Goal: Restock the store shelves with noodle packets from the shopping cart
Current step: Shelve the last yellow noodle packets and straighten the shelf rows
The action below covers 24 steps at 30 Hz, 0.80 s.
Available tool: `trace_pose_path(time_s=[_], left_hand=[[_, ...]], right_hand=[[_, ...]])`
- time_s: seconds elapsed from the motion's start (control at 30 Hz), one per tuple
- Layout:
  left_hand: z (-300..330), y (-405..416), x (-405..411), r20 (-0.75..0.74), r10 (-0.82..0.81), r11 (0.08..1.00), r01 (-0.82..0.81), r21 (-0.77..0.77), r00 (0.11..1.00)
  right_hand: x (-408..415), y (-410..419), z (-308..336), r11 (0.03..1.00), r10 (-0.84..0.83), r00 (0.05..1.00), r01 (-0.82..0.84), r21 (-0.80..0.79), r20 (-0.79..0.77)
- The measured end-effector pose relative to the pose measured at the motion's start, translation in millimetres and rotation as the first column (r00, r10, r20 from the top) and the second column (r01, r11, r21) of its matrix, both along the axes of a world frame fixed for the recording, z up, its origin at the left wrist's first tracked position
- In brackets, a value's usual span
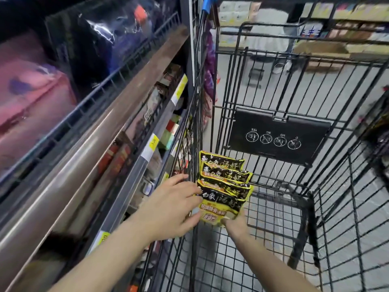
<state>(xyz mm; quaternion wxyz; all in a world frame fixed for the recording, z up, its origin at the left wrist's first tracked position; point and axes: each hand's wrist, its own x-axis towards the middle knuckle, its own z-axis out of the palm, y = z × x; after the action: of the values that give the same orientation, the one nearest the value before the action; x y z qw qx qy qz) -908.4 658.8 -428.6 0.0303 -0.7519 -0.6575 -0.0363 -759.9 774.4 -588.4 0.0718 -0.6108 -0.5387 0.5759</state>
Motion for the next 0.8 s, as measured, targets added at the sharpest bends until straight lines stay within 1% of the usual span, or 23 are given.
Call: trace_pose_path(time_s=[0.07,0.13,0.2,0.23,0.3,0.43,0.53,0.63,0.67,0.73,0.8], left_hand=[[-0.1,-0.4,0.7,0.017,0.004,1.000,-0.004,0.013,1.000],[0.2,-0.1,0.8,0.027,0.007,1.000,-0.007,0.015,1.000],[1.2,0.4,0.9,0.031,0.005,1.000,-0.005,0.002,1.000],[1.6,0.4,0.8,0.032,0.005,1.000,-0.005,-0.008,0.999],[2.1,0.5,1.6,0.033,0.008,1.000,-0.008,-0.020,0.999],[4.2,0.5,1.8,0.050,0.017,0.999,-0.015,-0.041,0.999],[3.4,-0.4,1.7,0.024,0.024,0.998,-0.023,-0.061,0.999],[3.9,-2.3,1.7,-0.027,0.035,0.990,-0.038,-0.137,0.999],[6.3,-0.9,2.7,-0.051,0.044,0.983,-0.052,-0.176,0.998],[15.6,6.1,11.7,-0.063,0.098,0.962,-0.111,-0.249,0.993],[19.3,16.8,25.4,-0.037,0.218,0.921,-0.218,-0.324,0.975]], right_hand=[[-2.7,-2.2,-1.7,0.997,-0.076,0.997,0.076,-0.006,0.019],[0.3,-1.9,-5.9,0.995,-0.098,0.995,0.098,0.004,0.019],[5.7,0.3,-18.1,0.999,-0.051,0.998,0.051,0.006,0.041],[8.6,1.3,-19.7,1.000,-0.012,0.997,0.011,0.008,0.082],[12.9,2.4,-13.2,0.999,0.005,0.992,-0.009,0.032,0.125],[19.0,3.1,4.2,0.998,0.026,1.000,-0.026,0.054,-0.004],[27.2,6.1,21.6,0.996,0.004,0.998,0.002,0.090,-0.067],[42.5,17.1,54.3,0.990,-0.003,0.999,0.010,0.140,-0.048],[48.9,21.5,69.9,0.991,-0.018,0.997,0.027,0.134,-0.070],[66.5,31.9,101.6,0.991,-0.060,0.990,0.074,0.109,-0.127],[87.0,42.3,134.6,0.988,-0.095,0.983,0.112,0.102,-0.157]])
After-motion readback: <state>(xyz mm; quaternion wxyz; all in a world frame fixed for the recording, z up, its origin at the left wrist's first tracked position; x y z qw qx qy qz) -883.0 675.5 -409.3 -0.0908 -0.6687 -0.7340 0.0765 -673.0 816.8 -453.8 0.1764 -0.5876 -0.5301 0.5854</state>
